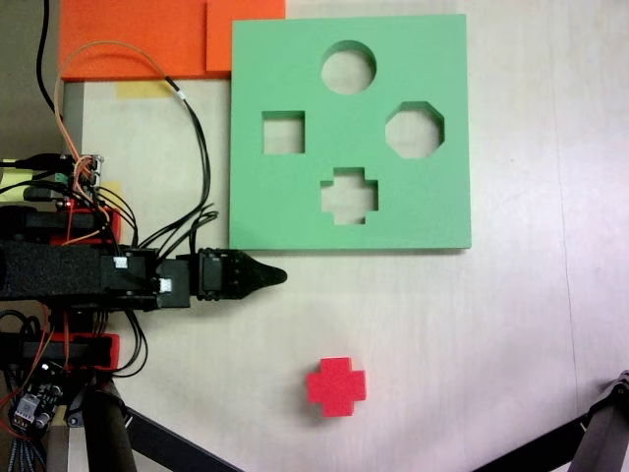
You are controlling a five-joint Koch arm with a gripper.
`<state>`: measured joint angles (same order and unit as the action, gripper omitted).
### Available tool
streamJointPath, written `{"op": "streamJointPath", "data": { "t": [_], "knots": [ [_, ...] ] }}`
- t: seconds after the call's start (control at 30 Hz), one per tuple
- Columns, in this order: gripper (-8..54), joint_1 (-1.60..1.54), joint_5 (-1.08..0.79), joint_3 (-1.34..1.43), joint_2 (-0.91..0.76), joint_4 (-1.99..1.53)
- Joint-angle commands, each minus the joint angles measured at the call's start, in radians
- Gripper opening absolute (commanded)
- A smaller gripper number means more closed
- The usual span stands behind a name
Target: Put the cross columnar block into the corresponding hole
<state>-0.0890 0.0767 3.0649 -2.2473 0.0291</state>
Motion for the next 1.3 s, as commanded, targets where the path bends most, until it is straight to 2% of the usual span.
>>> {"op": "streamJointPath", "data": {
  "t": [0.0, 0.2, 0.23, 0.37, 0.43, 0.47, 0.53, 0.6, 0.73, 0.77, 0.87, 0.93, 1.1, 1.2, 1.27],
  "knots": [
    [33.9, -0.008, 0.011, 0.072, -0.069, -0.023],
    [33.9, -0.006, 0.049, 0.071, -0.069, -0.020],
    [33.9, -0.008, 0.138, 0.071, -0.069, -0.018],
    [33.7, 0.009, 0.713, 0.061, -0.069, 0.051],
    [31.6, 0.081, 0.945, -0.002, -0.069, 0.094],
    [30.3, 0.133, 1.029, -0.080, -0.069, 0.025],
    [30.2, 0.153, 1.253, -0.302, -0.069, -0.325],
    [28.7, 0.156, 1.348, -0.457, -0.058, -0.548],
    [27.9, 0.144, 1.393, -0.712, -0.021, -0.838],
    [25.5, 0.143, 1.402, -0.810, 0.003, -0.943],
    [24.1, 0.160, 1.399, -1.213, 0.218, -1.290],
    [24.1, 0.209, 1.333, -1.442, 0.365, -1.474],
    [24.8, 0.351, 1.169, -1.683, 0.580, -1.603],
    [44.0, 0.388, 1.169, -1.732, 0.623, -1.635],
    [52.3, 0.402, 1.167, -1.732, 0.647, -1.635]
  ]
}}
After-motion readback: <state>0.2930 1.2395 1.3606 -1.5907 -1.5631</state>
